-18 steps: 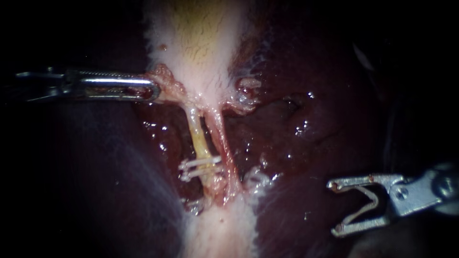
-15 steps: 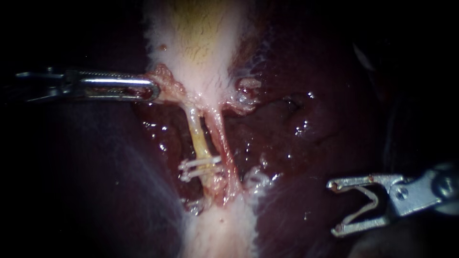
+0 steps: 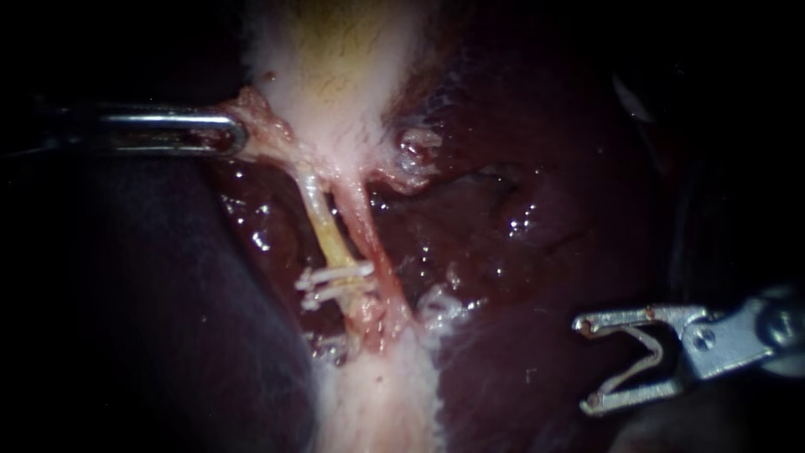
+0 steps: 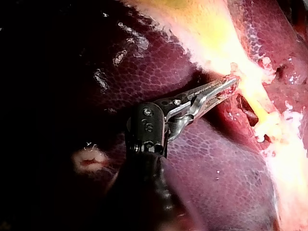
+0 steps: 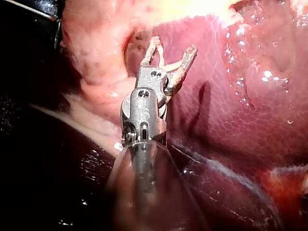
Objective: Clipping third clip left tube
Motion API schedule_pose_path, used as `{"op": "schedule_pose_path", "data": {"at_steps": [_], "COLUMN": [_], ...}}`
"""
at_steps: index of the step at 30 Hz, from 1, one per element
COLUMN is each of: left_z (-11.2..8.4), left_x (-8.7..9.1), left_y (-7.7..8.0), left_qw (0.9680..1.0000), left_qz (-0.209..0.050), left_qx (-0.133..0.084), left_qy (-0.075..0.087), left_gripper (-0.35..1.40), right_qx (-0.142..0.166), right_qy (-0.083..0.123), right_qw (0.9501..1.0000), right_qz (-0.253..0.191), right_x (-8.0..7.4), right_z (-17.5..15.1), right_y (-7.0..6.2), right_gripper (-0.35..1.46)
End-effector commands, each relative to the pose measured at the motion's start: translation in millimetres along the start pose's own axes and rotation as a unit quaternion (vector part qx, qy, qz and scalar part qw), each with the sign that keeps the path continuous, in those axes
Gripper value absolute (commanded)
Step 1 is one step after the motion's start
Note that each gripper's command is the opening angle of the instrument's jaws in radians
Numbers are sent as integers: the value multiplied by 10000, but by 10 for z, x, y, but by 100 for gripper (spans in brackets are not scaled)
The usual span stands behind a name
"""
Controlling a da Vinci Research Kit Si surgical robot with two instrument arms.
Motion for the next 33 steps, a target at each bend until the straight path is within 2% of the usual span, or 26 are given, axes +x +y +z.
{"op": "schedule_pose_path", "data": {"at_steps": [1, 8, 12, 14, 16, 21, 25, 29, 33], "left_z": [-1, 2, 2, 3, 3, 4, 5, 6, 6], "left_x": [1, -5, -6, -6, -7, -7, -8, -9, -9], "left_y": [1, 2, 2, 2, 2, 2, 2, 2, 3], "left_qw": [10000, 10000, 10000, 10000, 10000, 10000, 10000, 10000, 10000], "left_qz": [17, 33, 35, 36, 37, 39, 41, 45, 45], "left_qx": [2, 21, 25, 27, 29, 31, 36, 40, 55], "left_qy": [10, 17, 18, 19, 19, 20, 22, 24, 28], "left_gripper": [-35, -35, -35, -35, -35, -35, -35, -35, -35], "right_qx": [-1, 50, 246, 439, 460, 385, 296, 206, 80], "right_qy": [-1, 6, 35, 61, 64, 196, 330, 371, 419], "right_qw": [10000, 10000, 9997, 9988, 9984, 9979, 9971, 9967, 9960], "right_qz": [1, 17, 58, 226, 320, 491, 620, 695, 786], "right_x": [0, 5, 19, 28, 38, 62, 81, 89, 88], "right_z": [0, 9, 31, 47, 63, 98, 124, 142, 155], "right_y": [0, 3, 13, 20, 27, 47, 69, 89, 107], "right_gripper": [50, 50, 50, 50, 50, 50, 49, 48, 48]}}
